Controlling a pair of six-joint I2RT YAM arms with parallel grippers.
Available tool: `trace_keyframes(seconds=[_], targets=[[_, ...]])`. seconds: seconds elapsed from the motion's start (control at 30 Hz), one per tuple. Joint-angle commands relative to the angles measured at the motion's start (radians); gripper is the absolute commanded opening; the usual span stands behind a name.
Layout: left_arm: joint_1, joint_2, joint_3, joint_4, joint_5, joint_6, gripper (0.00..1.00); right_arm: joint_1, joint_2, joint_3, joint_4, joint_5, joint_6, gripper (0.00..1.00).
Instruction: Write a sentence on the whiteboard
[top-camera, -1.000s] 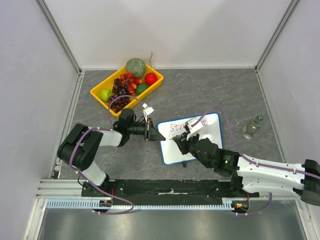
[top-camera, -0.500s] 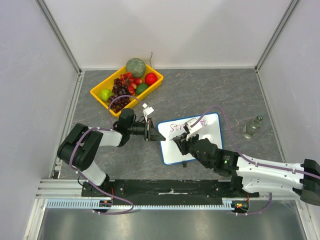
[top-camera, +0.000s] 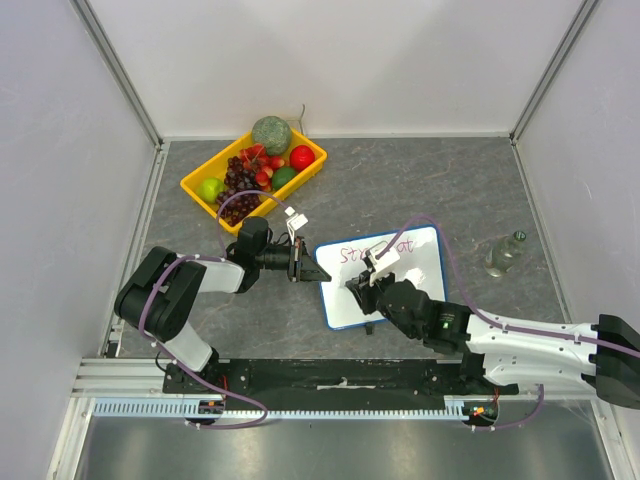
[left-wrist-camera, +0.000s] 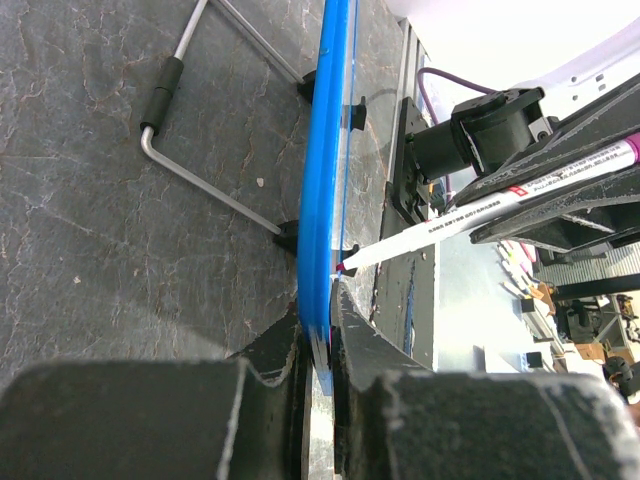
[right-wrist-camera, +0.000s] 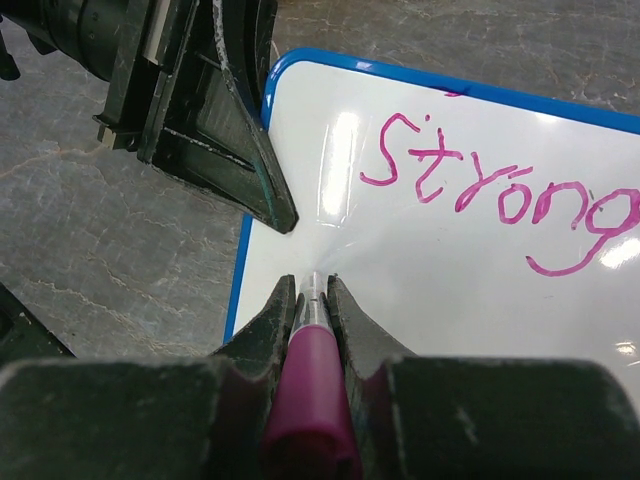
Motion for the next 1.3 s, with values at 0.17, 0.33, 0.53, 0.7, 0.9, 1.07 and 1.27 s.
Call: trace_keyframes(seconds=[0.17, 0.33, 0.53, 0.7, 0.9, 1.07, 1.27], targets=[[0.002, 0.022, -0.008, -0.023, -0.029, 0.07, 0.02, 0.005, 0.02, -0.024, 0.042, 0.04, 0.028, 0.0], [0.001, 0.022, -0.01, -0.022, -0.031, 0.07, 0.02, 0.004, 0.021, -0.023, 0.023, 0.074, 0.029, 0.0], [0.002, 0.022, -0.01, -0.023, -0.029, 0.07, 0.02, 0.005, 0.001, -0.016, -0.012, 0.123, 0.026, 0.0], [0.001, 0.022, -0.01, -0.022, -0.031, 0.071, 0.02, 0.004, -0.019, -0.009, -0.035, 0.163, 0.022, 0.0], [0.002, 0.022, -0.008, -0.022, -0.029, 0.07, 0.02, 0.004, -0.023, 0.007, -0.037, 0.166, 0.011, 0.0], [0.002, 0.022, -0.008, -0.023, -0.029, 0.07, 0.02, 0.004, -0.025, 0.013, -0.015, 0.156, 0.009, 0.0], [0.002, 0.021, -0.008, -0.023, -0.028, 0.071, 0.02, 0.004, -0.023, 0.014, 0.008, 0.136, 0.008, 0.0]])
